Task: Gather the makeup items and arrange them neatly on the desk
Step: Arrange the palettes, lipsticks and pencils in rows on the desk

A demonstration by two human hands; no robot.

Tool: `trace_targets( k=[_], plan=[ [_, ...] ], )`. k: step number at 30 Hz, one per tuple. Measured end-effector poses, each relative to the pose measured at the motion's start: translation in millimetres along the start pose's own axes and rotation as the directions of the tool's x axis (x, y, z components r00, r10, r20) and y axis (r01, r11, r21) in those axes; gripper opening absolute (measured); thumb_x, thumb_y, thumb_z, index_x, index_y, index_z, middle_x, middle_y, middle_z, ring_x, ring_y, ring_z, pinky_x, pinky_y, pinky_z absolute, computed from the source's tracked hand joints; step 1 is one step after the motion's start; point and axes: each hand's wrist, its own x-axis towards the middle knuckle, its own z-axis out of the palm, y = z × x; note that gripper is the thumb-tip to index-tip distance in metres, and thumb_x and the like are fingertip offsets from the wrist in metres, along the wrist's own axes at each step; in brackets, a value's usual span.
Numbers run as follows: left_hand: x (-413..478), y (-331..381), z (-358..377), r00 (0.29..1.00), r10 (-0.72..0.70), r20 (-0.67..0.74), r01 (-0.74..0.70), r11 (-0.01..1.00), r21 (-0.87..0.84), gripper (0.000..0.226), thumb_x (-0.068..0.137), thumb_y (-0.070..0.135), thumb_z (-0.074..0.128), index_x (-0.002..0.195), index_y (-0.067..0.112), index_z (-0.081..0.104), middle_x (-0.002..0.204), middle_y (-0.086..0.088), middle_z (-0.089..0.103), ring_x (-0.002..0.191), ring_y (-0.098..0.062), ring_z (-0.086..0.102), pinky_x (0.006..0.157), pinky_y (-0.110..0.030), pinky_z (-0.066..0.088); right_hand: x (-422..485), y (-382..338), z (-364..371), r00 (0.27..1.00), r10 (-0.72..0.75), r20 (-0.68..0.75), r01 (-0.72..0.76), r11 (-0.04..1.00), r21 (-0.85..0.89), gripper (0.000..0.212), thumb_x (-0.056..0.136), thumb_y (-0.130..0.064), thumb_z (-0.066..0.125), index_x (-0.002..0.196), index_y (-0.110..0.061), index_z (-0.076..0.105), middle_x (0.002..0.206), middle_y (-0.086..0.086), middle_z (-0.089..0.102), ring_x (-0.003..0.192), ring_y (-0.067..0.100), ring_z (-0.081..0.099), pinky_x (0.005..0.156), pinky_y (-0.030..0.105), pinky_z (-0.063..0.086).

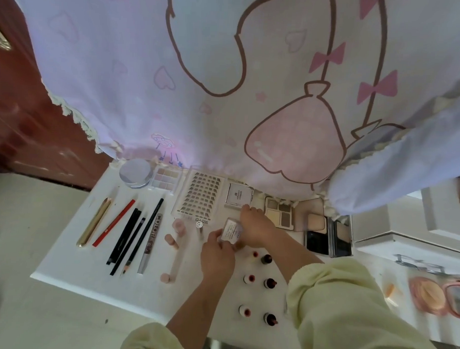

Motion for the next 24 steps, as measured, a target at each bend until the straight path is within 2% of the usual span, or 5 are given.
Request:
trace_targets(
  k=[4, 10, 16, 20, 24],
  plan=[
    [-0.1, 3.5, -2.4, 1.0, -0.016, 0.019, 0.016, 1.0, -0.007, 0.037, 0.097, 0.013, 0.039, 0.132, 0.016, 0.049, 0.11, -0.004, 0.064, 0.096, -0.024, 0.062, 0.079, -0.033, 0.049, -2.1, 1.9, 3.8, 0.999, 0.001, -0.042, 0.001, 0.999, 0.044, 0.094, 0.062, -0.035, 0.09, 0.131, -0.004, 0.035, 0.121, 0.013, 0.049, 0.117, 0.029, 0.045, 0.091, 0.038, 0.046],
    [-3.3, 4.8, -7.0, 0.998, -0.051, 0.041, 0.052, 0.998, -0.03, 0.035, 0.1, 0.023, 0.036, 0.13, 0.015, 0.053, 0.114, -0.005, 0.065, 0.106, -0.023, 0.059, 0.095, -0.039, 0.047, -12.1, 4.2, 6.4, 0.986, -0.09, -0.141, 0.102, 0.991, 0.082, 0.021, 0.074, -0.025, 0.079, 0.076, -0.017, 0.06, 0.079, 0.001, 0.059, 0.072, 0.019, 0.056, 0.054, 0.027, 0.037],
    [-31.5, 16.3, -18.2, 0.99, 0.135, 0.037, -0.126, 0.973, -0.192, 0.035, 0.103, 0.035, 0.033, 0.12, 0.026, 0.062, 0.11, 0.008, 0.066, 0.105, -0.013, 0.06, 0.099, -0.037, 0.047, -41.2, 10.9, -18.0, 0.957, -0.152, -0.245, 0.231, 0.913, 0.337, 0.027, 0.078, -0.022, 0.078, 0.058, -0.008, 0.065, 0.053, 0.001, 0.049, 0.051, 0.013, 0.04, 0.053, 0.028, 0.033],
    [-55.9, 34.9, -29.2, 0.973, 0.231, -0.002, -0.21, 0.879, -0.428, 0.027, 0.101, 0.039, 0.042, 0.094, 0.049, 0.066, 0.097, 0.017, 0.071, 0.1, -0.004, 0.064, 0.093, -0.03, 0.051, -78.0, 14.9, -32.0, 0.885, -0.175, -0.431, 0.341, 0.874, 0.346, 0.017, 0.081, -0.022, 0.076, 0.073, -0.006, 0.074, 0.062, 0.009, 0.058, 0.055, 0.009, 0.041, 0.055, 0.019, 0.031],
    [-81.7, 52.8, -39.4, 0.966, 0.255, -0.032, -0.214, 0.731, -0.648, 0.019, 0.095, 0.032, 0.054, 0.105, 0.031, 0.07, 0.104, 0.004, 0.073, 0.101, -0.01, 0.067, 0.089, -0.029, 0.052, -107.2, 20.1, -36.2, 0.83, -0.178, -0.529, 0.402, 0.847, 0.347, 0.011, 0.086, -0.027, 0.071, 0.093, -0.022, 0.078, 0.076, -0.012, 0.063, 0.069, 0.0, 0.052, 0.066, 0.018, 0.042]
  ],
)
